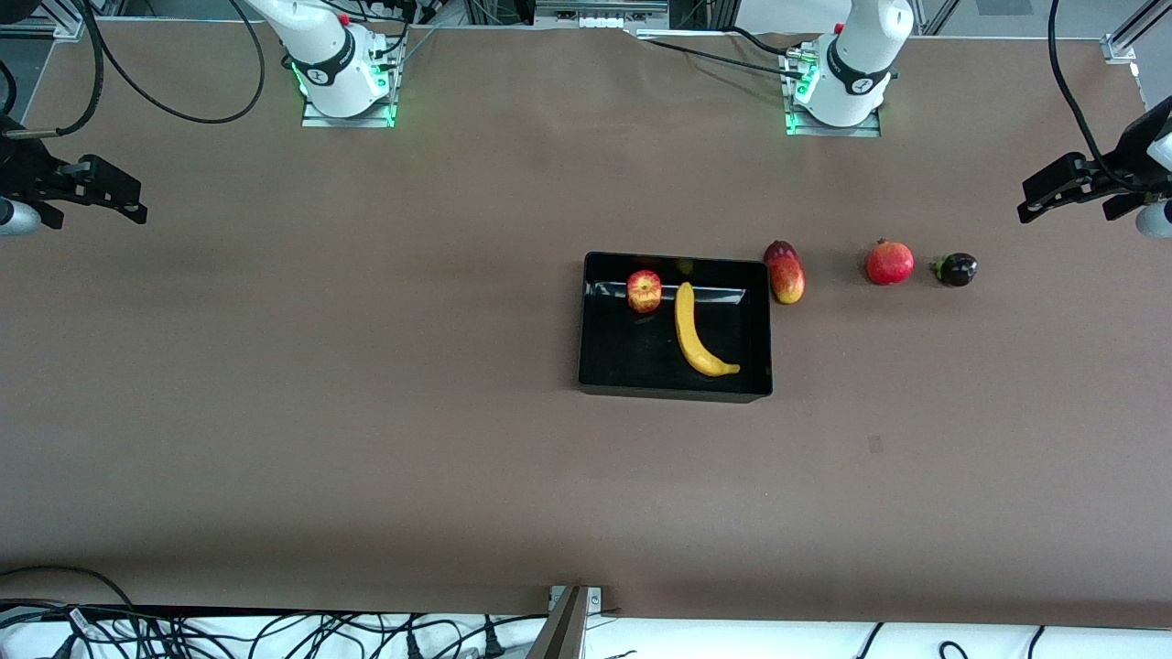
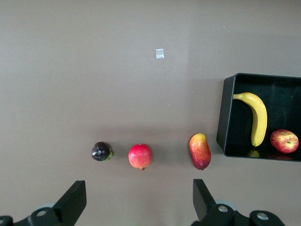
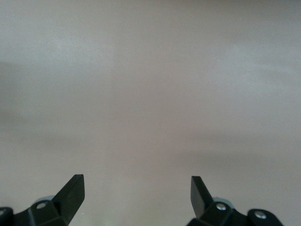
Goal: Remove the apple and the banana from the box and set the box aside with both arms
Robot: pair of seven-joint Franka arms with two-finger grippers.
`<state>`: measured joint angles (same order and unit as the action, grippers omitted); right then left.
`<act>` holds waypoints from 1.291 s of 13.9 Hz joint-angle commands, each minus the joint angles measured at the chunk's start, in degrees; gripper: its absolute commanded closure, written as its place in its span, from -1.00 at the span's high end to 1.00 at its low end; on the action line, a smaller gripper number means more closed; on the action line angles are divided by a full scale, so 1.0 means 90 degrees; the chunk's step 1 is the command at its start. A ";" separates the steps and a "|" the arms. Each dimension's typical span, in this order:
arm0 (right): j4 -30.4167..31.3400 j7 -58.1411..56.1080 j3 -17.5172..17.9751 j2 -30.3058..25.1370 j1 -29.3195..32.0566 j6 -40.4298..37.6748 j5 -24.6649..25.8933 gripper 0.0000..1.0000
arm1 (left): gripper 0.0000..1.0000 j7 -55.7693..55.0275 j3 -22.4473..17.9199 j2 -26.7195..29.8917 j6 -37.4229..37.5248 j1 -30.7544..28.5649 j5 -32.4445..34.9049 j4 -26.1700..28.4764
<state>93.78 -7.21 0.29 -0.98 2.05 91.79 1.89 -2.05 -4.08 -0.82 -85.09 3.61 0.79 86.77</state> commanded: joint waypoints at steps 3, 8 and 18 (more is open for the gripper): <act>-0.0088 -0.0087 -0.0042 0.0031 -0.0052 -0.0062 0.0044 1.00 | 1.00 -0.0026 -0.0025 0.0169 -0.0077 0.0000 -0.0078 0.0192; -0.0088 -0.0087 -0.0042 0.0031 -0.0052 -0.0062 0.0044 1.00 | 1.00 -0.0026 -0.0035 0.0169 -0.0086 0.0000 -0.0088 0.0192; -0.0088 -0.0087 -0.0042 0.0031 -0.0052 -0.0062 0.0044 1.00 | 1.00 -0.0834 0.0111 -0.0123 -0.0954 0.0165 -0.0117 0.0690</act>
<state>93.78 -7.22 0.29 -0.98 2.05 91.79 1.89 -5.70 -3.87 -1.25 -90.04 3.95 0.70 90.42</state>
